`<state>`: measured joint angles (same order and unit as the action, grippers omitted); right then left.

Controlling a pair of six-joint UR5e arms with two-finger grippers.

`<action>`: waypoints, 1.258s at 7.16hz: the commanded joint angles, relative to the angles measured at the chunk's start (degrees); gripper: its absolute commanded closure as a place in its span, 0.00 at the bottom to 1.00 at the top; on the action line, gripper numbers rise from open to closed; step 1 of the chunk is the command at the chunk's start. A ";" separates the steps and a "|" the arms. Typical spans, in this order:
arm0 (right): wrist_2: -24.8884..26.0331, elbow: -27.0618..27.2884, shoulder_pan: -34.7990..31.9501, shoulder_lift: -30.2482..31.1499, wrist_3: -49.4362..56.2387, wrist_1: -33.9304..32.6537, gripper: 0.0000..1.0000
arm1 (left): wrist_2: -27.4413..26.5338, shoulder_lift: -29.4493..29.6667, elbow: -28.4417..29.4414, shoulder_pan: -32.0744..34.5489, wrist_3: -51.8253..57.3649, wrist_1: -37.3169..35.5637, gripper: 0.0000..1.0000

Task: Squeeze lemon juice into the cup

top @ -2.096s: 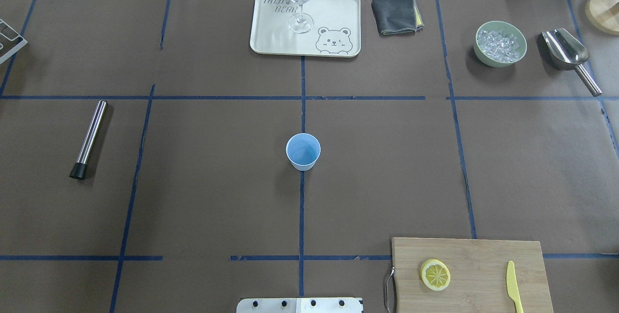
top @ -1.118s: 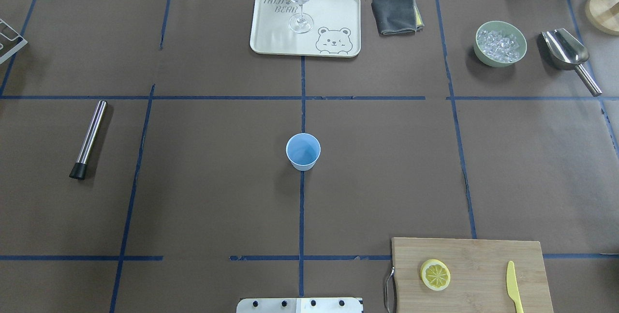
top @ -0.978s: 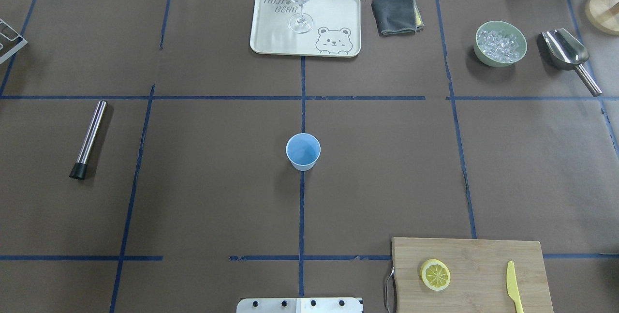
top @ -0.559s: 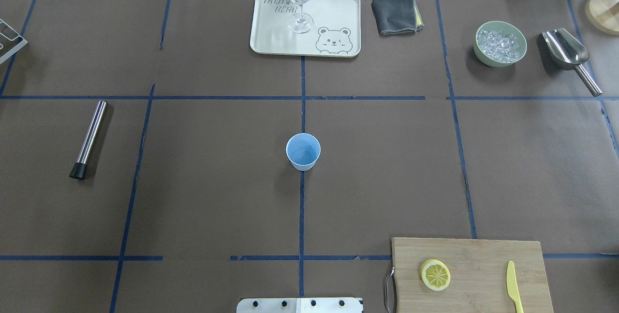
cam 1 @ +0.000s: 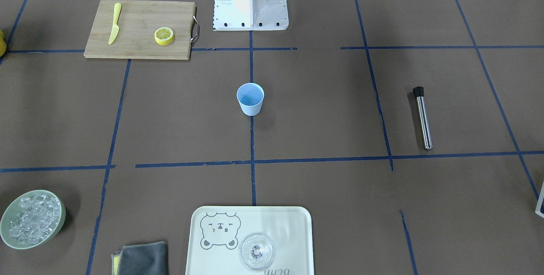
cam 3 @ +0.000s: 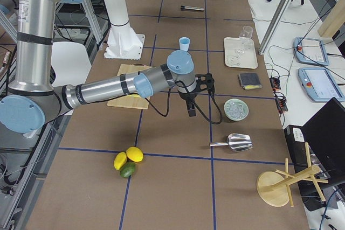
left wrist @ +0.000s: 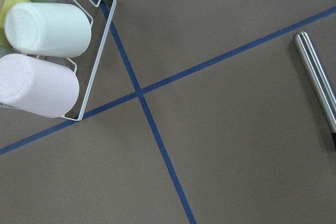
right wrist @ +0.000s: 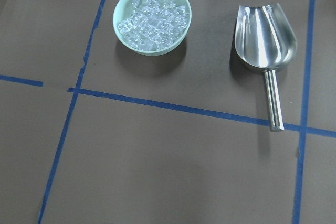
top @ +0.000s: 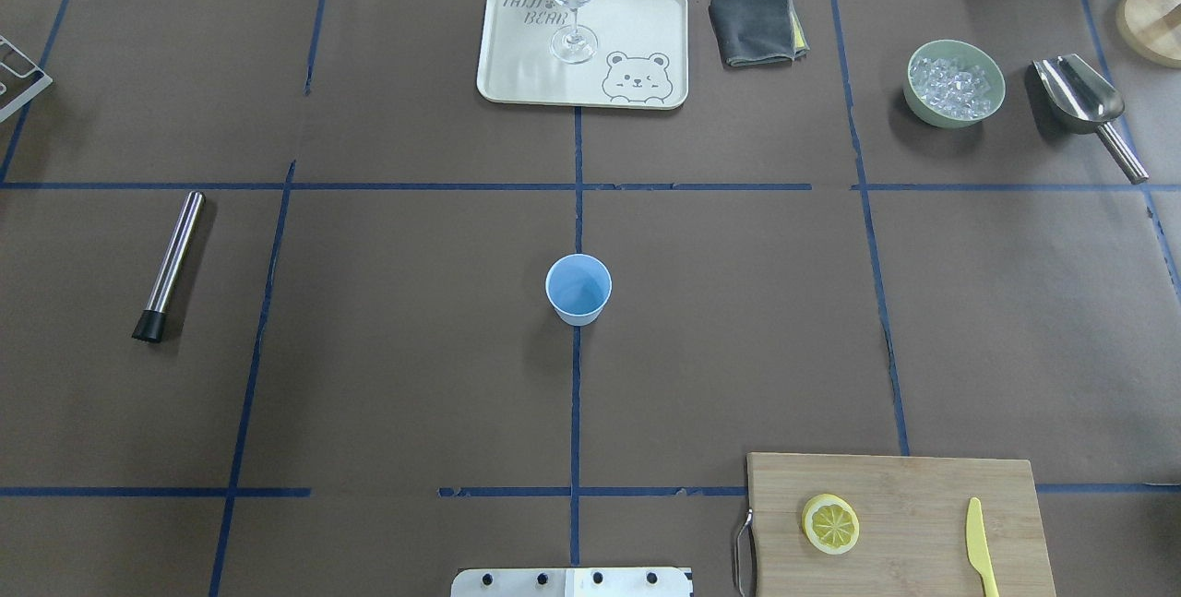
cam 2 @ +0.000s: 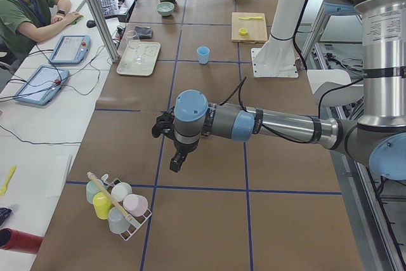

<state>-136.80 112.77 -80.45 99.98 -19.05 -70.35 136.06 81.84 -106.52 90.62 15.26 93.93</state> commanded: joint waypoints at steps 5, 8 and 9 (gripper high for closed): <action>27.57 15.18 37.83 3.98 -37.50 7.68 0.00 | 0.00 -0.02 0.09 -0.09 -0.06 1.96 0.00; 42.45 17.74 55.79 3.64 -48.59 7.51 0.00 | 0.00 -0.02 0.00 0.00 -0.06 3.37 0.00; 48.85 18.09 63.67 3.90 -52.36 7.42 0.00 | 0.00 -0.02 0.00 0.00 -0.06 3.89 0.00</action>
<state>-95.10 130.09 -25.35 103.80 -66.90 -62.86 136.05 81.83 -106.52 90.60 15.20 97.29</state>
